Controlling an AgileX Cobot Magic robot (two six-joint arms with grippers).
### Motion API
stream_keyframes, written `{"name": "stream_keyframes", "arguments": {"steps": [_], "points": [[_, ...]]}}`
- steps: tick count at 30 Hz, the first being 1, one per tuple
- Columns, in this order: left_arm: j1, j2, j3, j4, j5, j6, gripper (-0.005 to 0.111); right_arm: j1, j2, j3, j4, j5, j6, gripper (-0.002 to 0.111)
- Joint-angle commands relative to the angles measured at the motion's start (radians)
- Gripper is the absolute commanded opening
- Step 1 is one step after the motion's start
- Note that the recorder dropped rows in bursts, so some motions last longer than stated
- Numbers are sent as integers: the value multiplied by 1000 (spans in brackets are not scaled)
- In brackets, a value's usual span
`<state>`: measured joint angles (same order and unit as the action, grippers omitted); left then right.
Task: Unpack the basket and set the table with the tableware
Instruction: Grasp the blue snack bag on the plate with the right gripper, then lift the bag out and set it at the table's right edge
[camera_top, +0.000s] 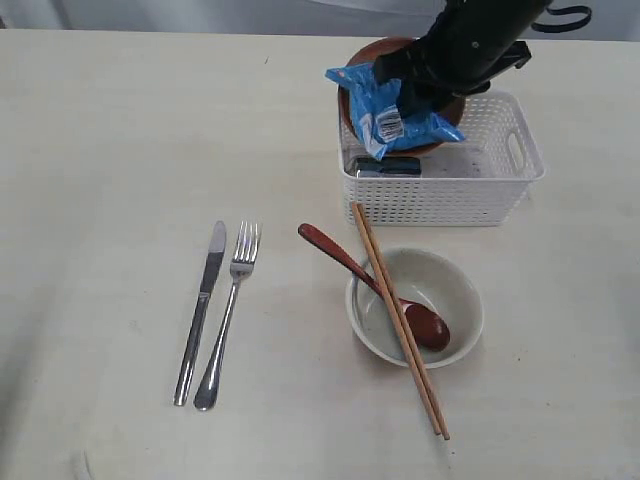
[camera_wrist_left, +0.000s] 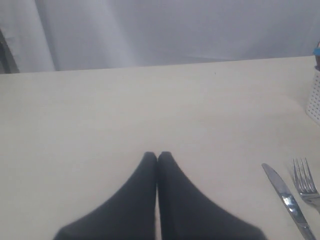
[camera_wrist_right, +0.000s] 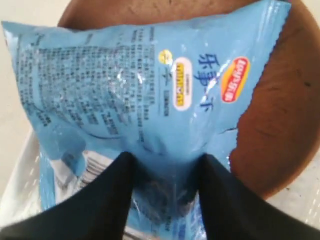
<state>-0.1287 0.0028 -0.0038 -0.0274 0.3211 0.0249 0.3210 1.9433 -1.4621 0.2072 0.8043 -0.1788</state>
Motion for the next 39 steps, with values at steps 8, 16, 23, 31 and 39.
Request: {"name": "stream_keyframes", "arguments": {"steps": [8,16,23,31,39], "points": [[3,-3,4,-3,-2,6,0,1,0,-2,-7,39,-46,-1],[3,-3,4,-3,-2,6,0,1,-45,-2,-13,10,-46,-1],[3,-3,4,-3,-2,6,0,1,-98,-2,-43,-2,-46,-1],[3,-3,4,-3,-2,6,0,-1,-180,-2,-174,29,-1,-1],[3,-3,4,-3,-2,6,0,-117,-258,-2,-207,113,41,-1]]}}
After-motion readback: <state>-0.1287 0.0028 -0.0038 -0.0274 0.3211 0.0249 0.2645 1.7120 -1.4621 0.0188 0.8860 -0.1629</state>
